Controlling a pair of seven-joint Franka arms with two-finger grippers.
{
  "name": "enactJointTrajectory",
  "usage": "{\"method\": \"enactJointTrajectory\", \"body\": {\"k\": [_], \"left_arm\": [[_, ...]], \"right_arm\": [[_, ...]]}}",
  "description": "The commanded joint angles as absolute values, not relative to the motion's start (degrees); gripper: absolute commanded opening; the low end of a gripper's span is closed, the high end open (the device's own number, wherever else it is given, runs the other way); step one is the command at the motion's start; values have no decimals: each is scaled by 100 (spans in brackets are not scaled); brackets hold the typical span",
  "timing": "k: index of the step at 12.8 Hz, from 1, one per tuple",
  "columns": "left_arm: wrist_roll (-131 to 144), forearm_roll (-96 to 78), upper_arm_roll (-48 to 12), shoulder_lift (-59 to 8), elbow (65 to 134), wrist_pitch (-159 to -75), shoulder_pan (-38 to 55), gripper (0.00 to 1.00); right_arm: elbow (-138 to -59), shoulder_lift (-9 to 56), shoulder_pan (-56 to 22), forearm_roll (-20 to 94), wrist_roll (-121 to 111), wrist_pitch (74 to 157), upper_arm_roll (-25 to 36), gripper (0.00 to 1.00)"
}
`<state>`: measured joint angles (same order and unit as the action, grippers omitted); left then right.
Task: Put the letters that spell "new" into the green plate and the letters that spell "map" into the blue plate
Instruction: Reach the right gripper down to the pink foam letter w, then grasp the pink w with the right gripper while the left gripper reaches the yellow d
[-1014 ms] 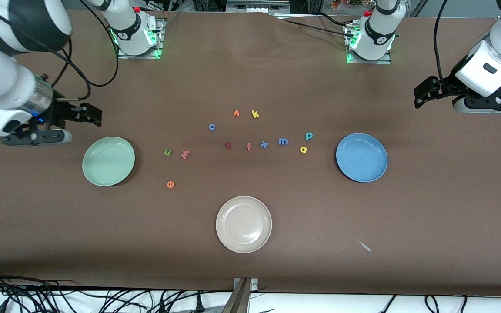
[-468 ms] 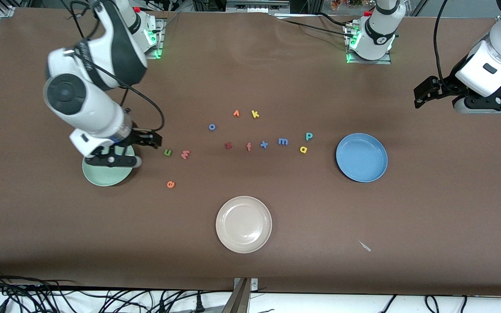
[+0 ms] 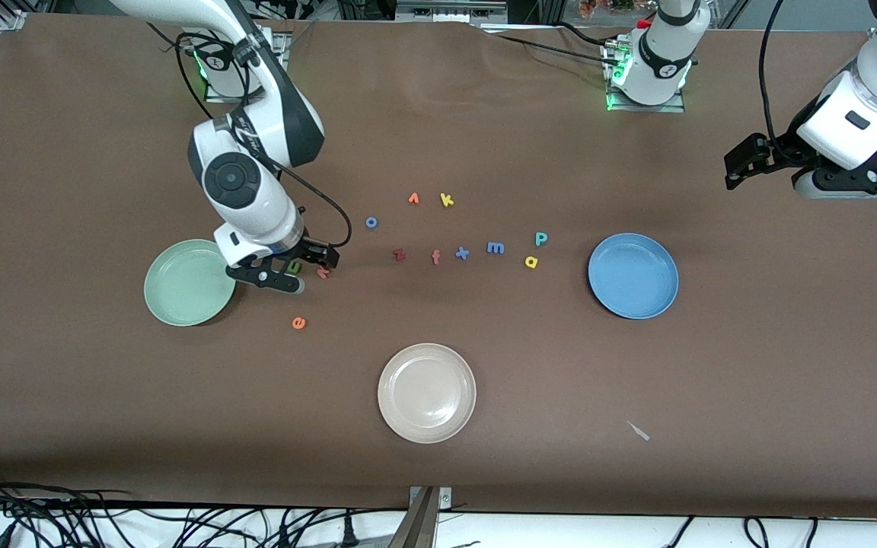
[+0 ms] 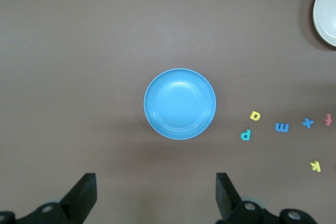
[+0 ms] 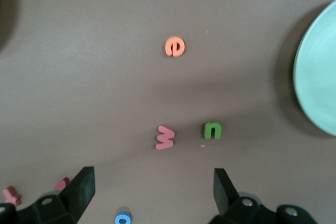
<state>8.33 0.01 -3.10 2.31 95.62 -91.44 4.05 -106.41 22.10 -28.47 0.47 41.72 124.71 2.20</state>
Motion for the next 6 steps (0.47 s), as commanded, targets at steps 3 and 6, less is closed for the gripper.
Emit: {"method": "enactJointTrajectory", "body": {"k": [3,6], "left_arm": [[826,-44,-299,89,9439,-8440,439,100],[879,-53,-527,-507,9396,-8323,658,100]], "right_arm": [[-10696,2539,-2927,132,4588,12708,264,100],[-11090,2584,-2927,141,4693,13356,264,100]]}}
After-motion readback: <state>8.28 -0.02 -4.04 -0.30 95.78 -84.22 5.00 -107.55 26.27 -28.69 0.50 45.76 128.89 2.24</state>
